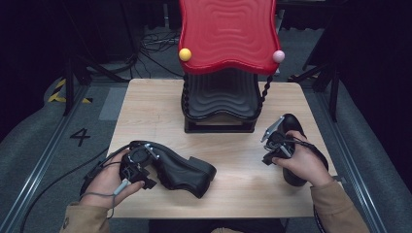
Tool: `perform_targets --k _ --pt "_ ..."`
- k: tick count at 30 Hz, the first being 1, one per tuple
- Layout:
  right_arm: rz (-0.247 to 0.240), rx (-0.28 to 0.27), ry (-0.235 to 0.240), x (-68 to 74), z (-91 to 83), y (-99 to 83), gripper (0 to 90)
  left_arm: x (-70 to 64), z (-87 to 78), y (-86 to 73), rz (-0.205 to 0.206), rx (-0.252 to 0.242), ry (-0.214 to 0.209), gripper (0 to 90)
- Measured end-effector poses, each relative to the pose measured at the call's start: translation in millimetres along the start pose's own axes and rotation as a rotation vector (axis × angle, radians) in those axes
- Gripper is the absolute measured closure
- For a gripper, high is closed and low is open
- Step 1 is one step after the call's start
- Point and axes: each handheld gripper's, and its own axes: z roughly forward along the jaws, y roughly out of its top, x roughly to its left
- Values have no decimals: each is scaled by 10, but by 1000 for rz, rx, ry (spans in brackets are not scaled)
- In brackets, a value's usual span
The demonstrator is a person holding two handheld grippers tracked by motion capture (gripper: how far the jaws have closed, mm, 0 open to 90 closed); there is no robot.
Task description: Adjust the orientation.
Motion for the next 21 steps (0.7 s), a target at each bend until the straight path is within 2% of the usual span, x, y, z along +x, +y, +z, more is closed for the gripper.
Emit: perform_targets --k 3,4,8,12,17,21 --pt "-8 -14 4 9 -4 12 820 -10 -15 8 12 -26 -13 559" --pt "-10 -19 5 11 -7 15 832 -10 -27 12 7 -39 -30 573" --pt "-4 -56 41 21 -7 30 876 -14 -60 21 2 -67 -41 614" --pt "0 -71 75 35 13 51 900 24 -85 13 -36 -110 -82 674" --pt "-29 -110 104 114 23 131 900 10 -122 -11 -60 -130 -75 743" --pt "-83 -158 145 207 50 251 900 26 -98 -66 -107 -134 -60 704"
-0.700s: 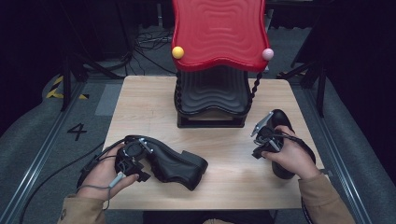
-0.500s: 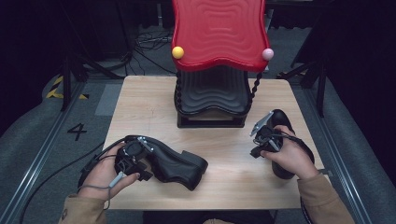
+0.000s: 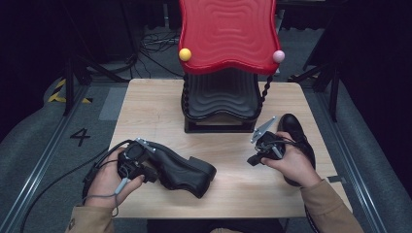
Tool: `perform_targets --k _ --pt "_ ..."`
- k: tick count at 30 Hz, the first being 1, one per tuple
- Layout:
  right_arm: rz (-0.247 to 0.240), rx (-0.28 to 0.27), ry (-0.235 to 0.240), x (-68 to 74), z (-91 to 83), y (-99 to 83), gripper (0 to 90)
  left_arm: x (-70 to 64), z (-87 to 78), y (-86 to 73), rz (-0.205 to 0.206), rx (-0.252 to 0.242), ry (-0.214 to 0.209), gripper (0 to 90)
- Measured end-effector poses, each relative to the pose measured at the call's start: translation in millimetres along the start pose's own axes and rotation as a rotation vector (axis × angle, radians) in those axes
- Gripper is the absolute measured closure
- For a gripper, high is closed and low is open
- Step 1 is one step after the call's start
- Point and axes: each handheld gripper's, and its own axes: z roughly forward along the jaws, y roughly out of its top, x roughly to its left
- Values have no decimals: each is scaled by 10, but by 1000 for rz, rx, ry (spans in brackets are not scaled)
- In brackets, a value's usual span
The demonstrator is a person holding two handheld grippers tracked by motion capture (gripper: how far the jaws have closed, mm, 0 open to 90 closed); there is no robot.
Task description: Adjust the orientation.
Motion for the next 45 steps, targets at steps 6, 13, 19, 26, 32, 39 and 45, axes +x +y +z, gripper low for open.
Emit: perform_targets --k 6,13,19,26,32,39,45 --pt "-68 -36 39 126 91 210 900 -4 -38 -102 -28 -18 45 618" --pt "-131 -122 127 276 161 405 900 2 -60 -166 -46 -33 54 584" --pt "-161 -173 144 405 316 548 900 -9 -41 -174 -44 -32 58 544" --pt "-200 -175 123 497 529 674 900 -18 -46 -212 -50 -34 62 528" --pt "-211 -160 98 519 564 719 900 -17 -52 -234 -55 -36 61 529" --pt "-201 -156 82 509 561 727 900 -23 -44 -223 -53 -36 59 530" --pt "-181 -163 109 441 558 728 900 -15 -53 -208 -49 -39 61 527"
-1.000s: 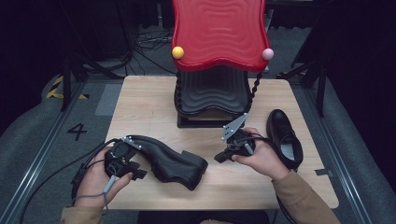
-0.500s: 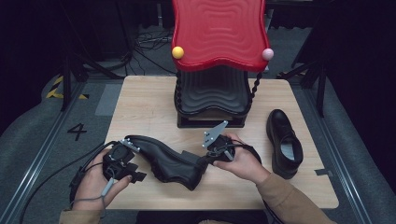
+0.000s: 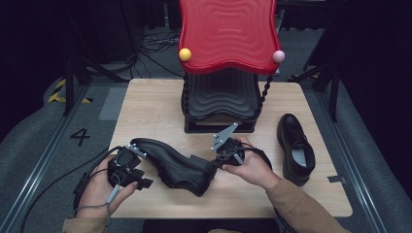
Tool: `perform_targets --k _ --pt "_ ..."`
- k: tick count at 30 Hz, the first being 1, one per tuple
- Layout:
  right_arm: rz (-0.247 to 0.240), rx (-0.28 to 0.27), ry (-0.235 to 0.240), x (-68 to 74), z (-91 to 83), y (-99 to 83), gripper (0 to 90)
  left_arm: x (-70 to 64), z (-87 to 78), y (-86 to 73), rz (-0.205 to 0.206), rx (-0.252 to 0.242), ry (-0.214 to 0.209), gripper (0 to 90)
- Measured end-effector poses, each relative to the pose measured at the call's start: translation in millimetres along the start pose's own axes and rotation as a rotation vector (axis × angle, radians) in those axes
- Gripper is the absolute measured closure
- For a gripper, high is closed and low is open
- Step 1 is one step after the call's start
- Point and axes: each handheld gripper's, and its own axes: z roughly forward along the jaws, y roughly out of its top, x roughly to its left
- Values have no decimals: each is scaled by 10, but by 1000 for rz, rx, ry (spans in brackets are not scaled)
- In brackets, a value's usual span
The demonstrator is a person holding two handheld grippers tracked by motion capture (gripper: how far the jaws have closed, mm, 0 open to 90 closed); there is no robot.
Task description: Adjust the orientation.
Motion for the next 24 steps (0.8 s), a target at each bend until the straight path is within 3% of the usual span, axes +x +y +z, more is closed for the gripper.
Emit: perform_targets --k 4,10,13,14,17,20,24 --pt "10 13 -28 -33 -27 26 900 7 -6 2 -2 -8 0 527" --pt "33 70 -177 -189 -62 65 900 16 -19 0 -1 -10 0 525" --pt "60 17 -220 -284 -184 82 900 31 -41 -17 -5 -17 1 526" --pt "78 -10 -286 -316 -299 86 900 39 -44 -21 -5 -20 -1 526" --pt "112 -89 -244 -355 -520 106 900 68 -38 -28 -13 -24 -2 526" --pt "67 -71 -214 -295 -575 171 900 69 -32 -25 -13 -21 -5 525" --pt "22 -19 -149 -187 -451 280 821 46 -42 -10 -6 -26 -3 521"
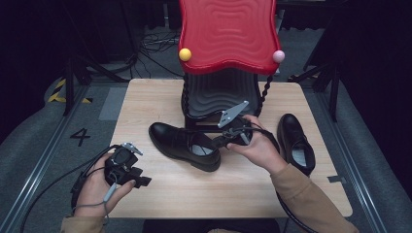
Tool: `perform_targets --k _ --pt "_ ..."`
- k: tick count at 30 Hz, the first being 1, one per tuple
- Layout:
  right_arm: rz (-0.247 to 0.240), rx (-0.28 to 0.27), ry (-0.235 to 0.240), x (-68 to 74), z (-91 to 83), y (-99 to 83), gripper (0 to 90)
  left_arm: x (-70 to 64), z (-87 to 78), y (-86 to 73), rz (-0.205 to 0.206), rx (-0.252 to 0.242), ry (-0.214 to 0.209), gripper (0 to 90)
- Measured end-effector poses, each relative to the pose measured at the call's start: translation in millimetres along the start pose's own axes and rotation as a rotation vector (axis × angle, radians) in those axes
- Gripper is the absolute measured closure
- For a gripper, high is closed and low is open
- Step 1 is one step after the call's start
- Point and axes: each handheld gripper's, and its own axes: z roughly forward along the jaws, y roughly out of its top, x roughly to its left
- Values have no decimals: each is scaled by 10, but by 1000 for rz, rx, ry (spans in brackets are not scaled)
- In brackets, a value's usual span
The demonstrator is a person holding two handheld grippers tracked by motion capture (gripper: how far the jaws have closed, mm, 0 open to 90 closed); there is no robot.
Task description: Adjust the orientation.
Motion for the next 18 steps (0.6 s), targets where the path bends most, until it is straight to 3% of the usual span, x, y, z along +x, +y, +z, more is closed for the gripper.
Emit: perform_targets --k 7,13,15,18 --pt "-57 103 88 120 356 79 639 22 27 17 3 5 -5 513" --pt "-65 227 93 129 737 164 697 26 22 8 -3 4 -8 509" --pt "-70 238 93 135 777 171 707 27 20 3 -1 0 -6 508" --pt "-98 271 68 151 888 179 836 33 23 -4 -3 -1 -8 509"
